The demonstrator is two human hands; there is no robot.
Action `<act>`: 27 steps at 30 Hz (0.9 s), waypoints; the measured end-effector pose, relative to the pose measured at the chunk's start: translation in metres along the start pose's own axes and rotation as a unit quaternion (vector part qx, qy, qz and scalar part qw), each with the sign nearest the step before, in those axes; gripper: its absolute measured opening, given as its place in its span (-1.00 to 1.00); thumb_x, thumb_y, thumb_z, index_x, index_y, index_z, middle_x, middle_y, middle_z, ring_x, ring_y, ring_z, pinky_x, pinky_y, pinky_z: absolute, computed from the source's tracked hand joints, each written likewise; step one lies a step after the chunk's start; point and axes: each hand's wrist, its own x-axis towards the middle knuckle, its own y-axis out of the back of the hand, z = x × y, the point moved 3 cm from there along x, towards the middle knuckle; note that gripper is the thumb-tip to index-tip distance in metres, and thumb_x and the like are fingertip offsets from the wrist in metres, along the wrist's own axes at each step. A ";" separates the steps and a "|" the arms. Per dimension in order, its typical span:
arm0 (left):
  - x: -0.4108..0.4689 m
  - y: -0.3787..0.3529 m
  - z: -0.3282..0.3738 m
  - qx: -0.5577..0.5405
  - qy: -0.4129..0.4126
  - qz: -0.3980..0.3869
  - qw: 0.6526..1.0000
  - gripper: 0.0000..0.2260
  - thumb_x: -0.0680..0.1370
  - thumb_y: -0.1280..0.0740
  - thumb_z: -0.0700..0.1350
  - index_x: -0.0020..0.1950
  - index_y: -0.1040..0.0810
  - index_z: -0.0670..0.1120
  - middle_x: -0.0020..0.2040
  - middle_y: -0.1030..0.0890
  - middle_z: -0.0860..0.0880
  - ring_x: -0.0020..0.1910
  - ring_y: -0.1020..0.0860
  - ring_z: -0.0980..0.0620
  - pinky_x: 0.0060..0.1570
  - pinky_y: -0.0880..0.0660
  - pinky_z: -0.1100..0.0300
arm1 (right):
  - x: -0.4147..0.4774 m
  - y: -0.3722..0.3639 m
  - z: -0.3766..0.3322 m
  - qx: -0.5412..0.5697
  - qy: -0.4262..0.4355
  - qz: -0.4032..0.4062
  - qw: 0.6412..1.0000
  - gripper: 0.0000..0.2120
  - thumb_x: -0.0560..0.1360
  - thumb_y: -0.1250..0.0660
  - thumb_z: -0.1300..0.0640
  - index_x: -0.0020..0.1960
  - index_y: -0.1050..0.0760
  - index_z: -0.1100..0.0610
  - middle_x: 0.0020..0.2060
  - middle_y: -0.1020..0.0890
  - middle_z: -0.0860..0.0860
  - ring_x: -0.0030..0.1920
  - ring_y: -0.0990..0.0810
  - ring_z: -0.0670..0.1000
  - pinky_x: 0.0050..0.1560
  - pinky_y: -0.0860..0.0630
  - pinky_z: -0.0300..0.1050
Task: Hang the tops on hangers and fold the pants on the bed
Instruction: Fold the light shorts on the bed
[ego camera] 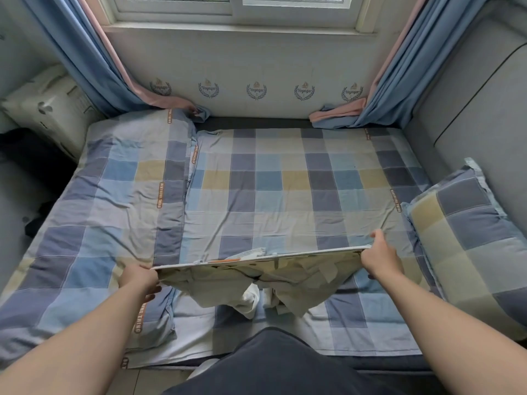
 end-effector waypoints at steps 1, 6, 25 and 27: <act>-0.002 -0.003 0.001 -0.050 0.032 -0.024 0.998 -0.81 0.63 -0.15 -0.30 0.10 -0.55 -0.20 -0.10 -0.66 -0.29 -0.40 -0.65 -0.17 -0.29 -0.56 0.06 | 0.001 -0.001 0.003 0.055 -0.037 -0.014 0.998 -0.54 0.48 -0.08 0.29 0.34 -0.29 0.00 -0.01 -0.57 0.22 -0.19 -0.63 0.25 -0.23 -0.66 0.11; -0.016 -0.009 0.020 -0.184 0.082 -0.166 0.965 -0.67 0.68 -0.07 -0.30 0.21 -0.58 -0.05 -0.16 -0.61 -0.19 -0.27 -0.59 -0.09 -0.22 -0.51 0.10 | 0.000 -0.006 0.000 0.307 -0.177 -0.126 0.927 -0.41 0.58 0.07 0.29 0.52 -0.26 -0.12 -0.25 -0.52 0.13 -0.51 -0.41 -0.01 -0.61 -0.35 -0.31; -0.002 0.007 0.056 -0.436 0.050 -0.253 0.862 -0.82 0.58 -0.14 -0.30 0.00 -0.54 -0.22 -0.20 -0.61 -0.12 -0.16 -0.61 -0.03 -0.26 -0.64 0.16 | -0.005 0.016 -0.034 0.495 -0.070 -0.305 0.811 -0.86 0.55 -0.29 0.29 0.04 -0.56 0.12 0.01 -0.69 0.10 0.12 -0.65 0.06 0.15 -0.52 0.05; 0.001 0.004 0.057 -0.400 -0.006 -0.235 0.886 -0.80 0.53 -0.14 -0.41 -0.06 -0.54 -0.24 -0.24 -0.65 -0.12 -0.12 -0.61 -0.06 -0.20 -0.65 0.16 | -0.002 0.015 -0.037 0.438 -0.027 -0.239 0.866 -0.85 0.58 -0.26 0.33 0.06 -0.53 0.13 -0.03 -0.68 0.11 0.02 -0.67 0.04 0.11 -0.52 0.05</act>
